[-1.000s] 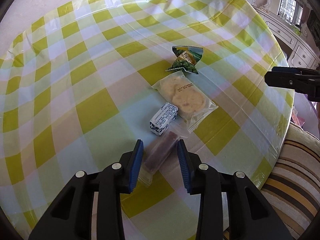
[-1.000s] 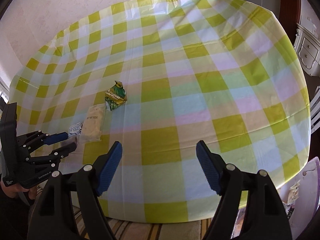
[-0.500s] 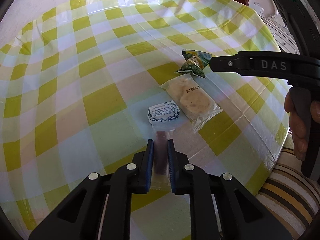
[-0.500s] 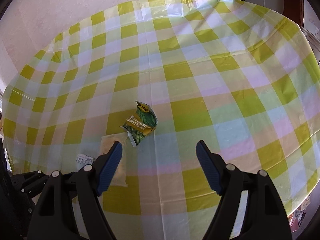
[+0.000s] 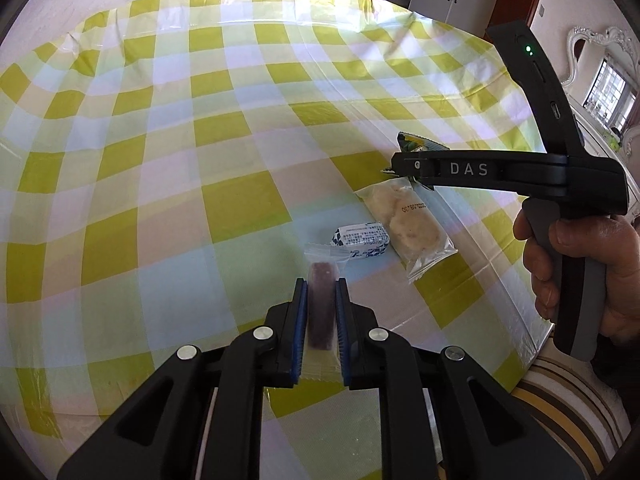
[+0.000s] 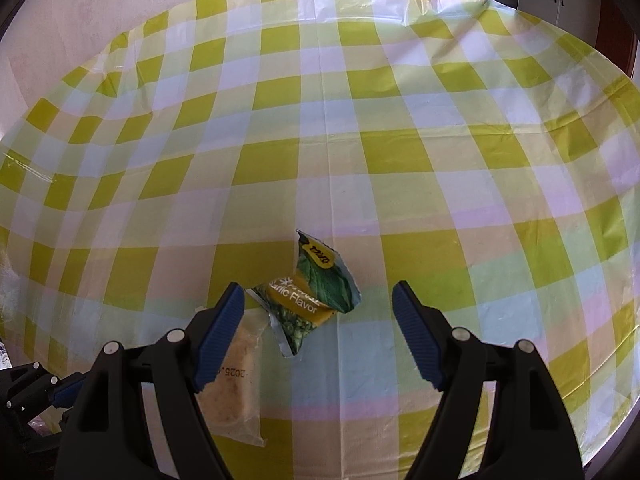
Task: Organize snacks
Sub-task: 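Grasp the dark bar in clear wrapper with the left tool while the right tool grasps the green snack packet, then carry the dark bar and green packet over the white box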
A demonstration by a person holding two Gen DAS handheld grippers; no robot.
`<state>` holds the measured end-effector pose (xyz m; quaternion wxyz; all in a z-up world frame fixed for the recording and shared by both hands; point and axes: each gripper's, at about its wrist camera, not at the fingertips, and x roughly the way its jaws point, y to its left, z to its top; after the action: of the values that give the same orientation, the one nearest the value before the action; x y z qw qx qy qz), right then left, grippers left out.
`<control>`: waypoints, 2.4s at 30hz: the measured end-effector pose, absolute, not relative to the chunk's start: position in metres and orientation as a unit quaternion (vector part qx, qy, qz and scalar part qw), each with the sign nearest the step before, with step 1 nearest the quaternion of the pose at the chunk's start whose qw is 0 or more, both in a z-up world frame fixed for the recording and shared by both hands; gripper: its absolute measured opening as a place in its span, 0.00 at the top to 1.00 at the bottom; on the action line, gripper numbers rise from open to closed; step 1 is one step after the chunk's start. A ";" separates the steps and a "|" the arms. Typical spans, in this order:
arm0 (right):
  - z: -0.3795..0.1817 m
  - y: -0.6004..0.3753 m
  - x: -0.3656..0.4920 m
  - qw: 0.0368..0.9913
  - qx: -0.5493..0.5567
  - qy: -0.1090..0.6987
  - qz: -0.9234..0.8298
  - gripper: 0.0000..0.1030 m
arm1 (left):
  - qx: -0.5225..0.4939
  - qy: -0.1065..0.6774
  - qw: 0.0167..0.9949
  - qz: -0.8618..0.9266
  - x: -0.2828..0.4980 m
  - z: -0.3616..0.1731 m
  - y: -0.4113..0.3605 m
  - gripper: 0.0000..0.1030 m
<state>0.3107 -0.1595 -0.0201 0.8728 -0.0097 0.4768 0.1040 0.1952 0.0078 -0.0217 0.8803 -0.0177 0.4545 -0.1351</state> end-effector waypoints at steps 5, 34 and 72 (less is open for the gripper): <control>-0.026 -0.157 0.313 0.867 -0.011 0.485 0.114 0.51 | -0.022 0.452 0.881 -0.136 0.195 -0.021 0.008 0.87; 0.000 -0.211 0.256 0.884 0.021 0.460 0.080 0.62 | -0.030 0.419 0.895 -0.152 0.173 0.013 -0.037 0.87; 0.010 -0.379 0.155 0.883 0.057 0.465 -0.032 0.62 | 0.062 0.404 0.871 -0.274 0.136 0.039 -0.194 0.87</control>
<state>0.1551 -0.3789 0.0096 0.8826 0.0572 0.4655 -0.0323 0.1356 -0.1942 0.0391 0.8705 0.0622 0.4039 -0.2742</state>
